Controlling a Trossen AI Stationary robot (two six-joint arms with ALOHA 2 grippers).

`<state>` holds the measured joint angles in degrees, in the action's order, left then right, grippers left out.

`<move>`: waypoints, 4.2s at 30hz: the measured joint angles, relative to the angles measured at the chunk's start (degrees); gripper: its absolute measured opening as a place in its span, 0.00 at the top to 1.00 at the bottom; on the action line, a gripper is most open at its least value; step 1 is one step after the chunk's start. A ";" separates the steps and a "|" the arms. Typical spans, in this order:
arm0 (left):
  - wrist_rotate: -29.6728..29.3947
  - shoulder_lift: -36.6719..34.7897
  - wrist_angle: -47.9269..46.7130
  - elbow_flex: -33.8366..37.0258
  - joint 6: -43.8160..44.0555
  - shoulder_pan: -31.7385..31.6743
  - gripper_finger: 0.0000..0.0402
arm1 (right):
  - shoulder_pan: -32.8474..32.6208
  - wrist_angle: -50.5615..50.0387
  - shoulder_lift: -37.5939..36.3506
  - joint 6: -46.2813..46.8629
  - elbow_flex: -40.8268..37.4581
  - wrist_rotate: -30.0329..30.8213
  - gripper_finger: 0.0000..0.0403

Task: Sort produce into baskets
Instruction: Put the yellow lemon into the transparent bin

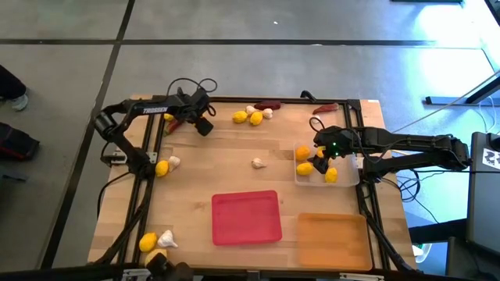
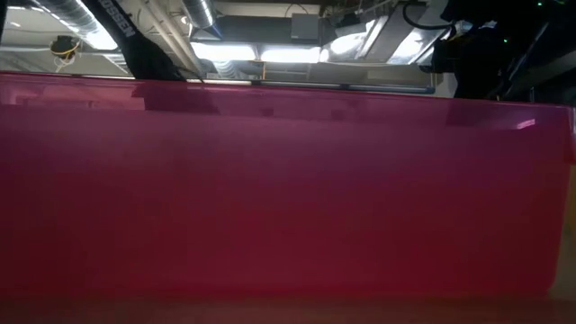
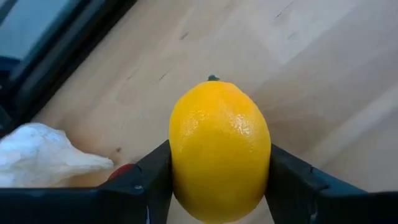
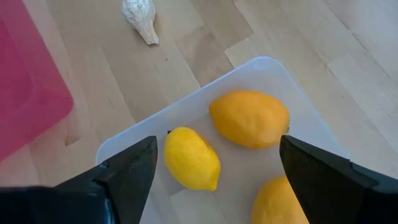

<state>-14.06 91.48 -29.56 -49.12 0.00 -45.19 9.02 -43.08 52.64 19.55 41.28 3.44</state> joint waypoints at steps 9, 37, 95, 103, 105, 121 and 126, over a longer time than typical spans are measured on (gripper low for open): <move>0.00 -11.89 0.14 0.00 2.22 5.33 0.51 | 0.00 0.14 0.00 0.10 0.00 0.00 0.18; 3.92 -23.95 25.32 -0.04 3.54 37.55 0.50 | 0.00 26.72 1.40 -5.12 0.00 -5.63 0.18; 7.52 -14.71 48.39 -0.04 2.24 46.33 0.48 | -4.22 93.40 32.34 -5.62 2.52 -15.56 0.18; 7.59 -14.71 47.99 -0.02 1.95 46.33 0.48 | -4.20 91.55 33.85 -6.42 4.91 -16.50 0.36; 7.51 -14.71 47.89 0.02 2.04 46.33 0.48 | -4.17 91.53 33.88 -6.83 4.92 -16.58 0.44; 7.98 -14.71 47.61 0.02 4.37 45.23 0.38 | -4.16 91.02 33.87 -8.18 5.01 -17.02 0.62; 7.95 -16.04 44.55 0.00 4.12 44.92 0.31 | -4.09 90.54 33.86 -9.33 5.01 -16.46 0.62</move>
<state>-6.11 75.44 14.99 -49.12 4.12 -0.26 4.93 47.46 86.50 10.22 46.28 -13.02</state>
